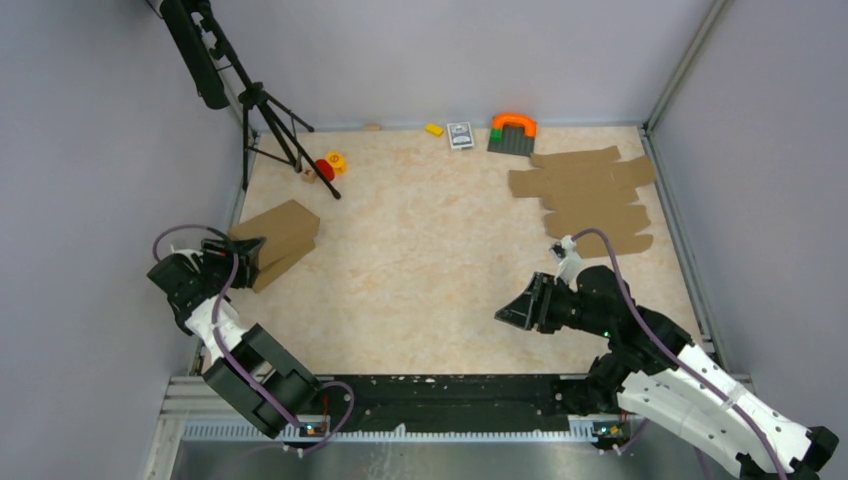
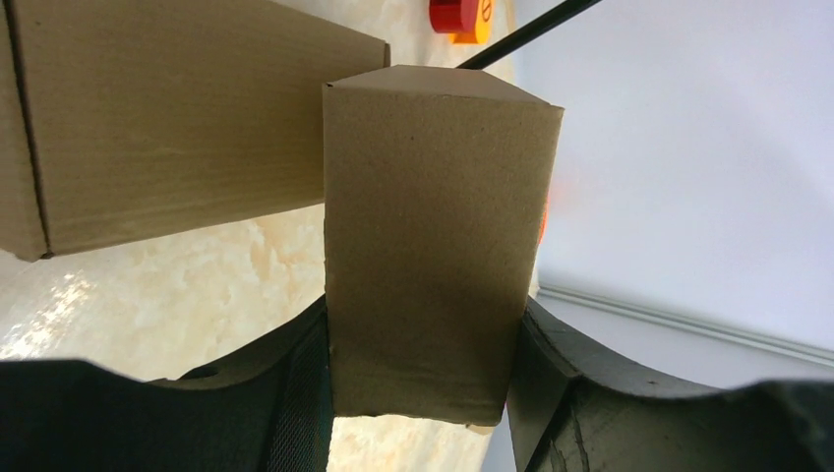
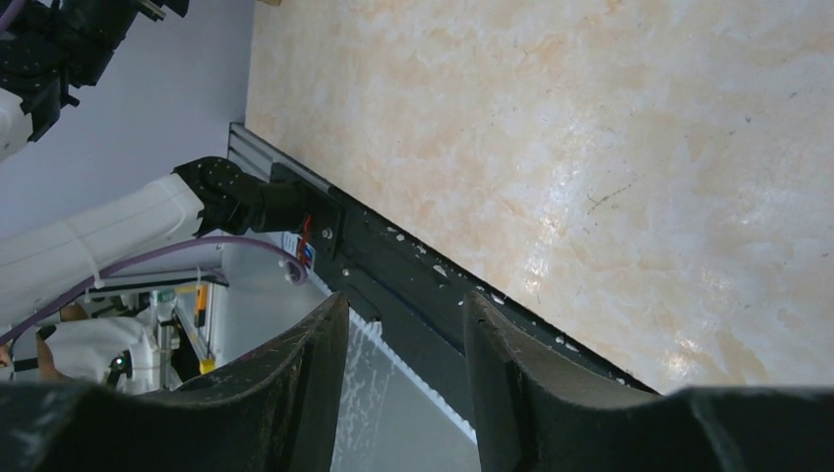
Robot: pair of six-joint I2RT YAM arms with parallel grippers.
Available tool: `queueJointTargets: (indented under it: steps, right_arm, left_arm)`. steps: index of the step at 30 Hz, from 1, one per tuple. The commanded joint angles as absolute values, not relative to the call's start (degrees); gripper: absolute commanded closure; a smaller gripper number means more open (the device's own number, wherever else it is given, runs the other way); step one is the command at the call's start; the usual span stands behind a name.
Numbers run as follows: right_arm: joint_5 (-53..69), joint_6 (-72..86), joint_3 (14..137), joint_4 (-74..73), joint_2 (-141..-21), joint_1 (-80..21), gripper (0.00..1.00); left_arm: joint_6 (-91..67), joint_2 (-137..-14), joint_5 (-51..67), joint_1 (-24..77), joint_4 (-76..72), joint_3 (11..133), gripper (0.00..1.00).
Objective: Fold the paper box
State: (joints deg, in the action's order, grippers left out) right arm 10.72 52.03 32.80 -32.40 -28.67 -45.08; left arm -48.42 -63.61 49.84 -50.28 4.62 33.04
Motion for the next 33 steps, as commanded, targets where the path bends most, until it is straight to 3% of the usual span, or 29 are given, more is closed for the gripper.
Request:
queueJointTargets:
  steps: [1,5,20,29,33]
  right_arm:
    - [12.12,50.71,35.18,-30.81,-28.87,-44.74,0.54]
    - [13.0,50.71,35.41,-31.24,-28.87,-44.74,0.55]
    - [14.02,51.82,35.36,-29.64,-31.1,-44.73,0.55]
    - [14.37,50.86,36.59,-29.67,-33.46,-44.74,0.55]
    - [14.97,51.03,36.06,-28.98,-33.4,-44.74,0.55]
  left_arm:
    - [-42.7,-63.78,49.09,-51.01,7.58,35.98,0.54]
    - [-41.3,-63.94,46.67,-51.98,9.53,36.65,0.54]
    - [-51.25,-68.83,55.75,-54.65,-5.42,34.48,0.56]
    - [-42.45,-68.19,50.37,-56.09,5.25,36.52,0.55]
    - [-40.06,-69.36,47.85,-56.11,9.48,38.08,0.48]
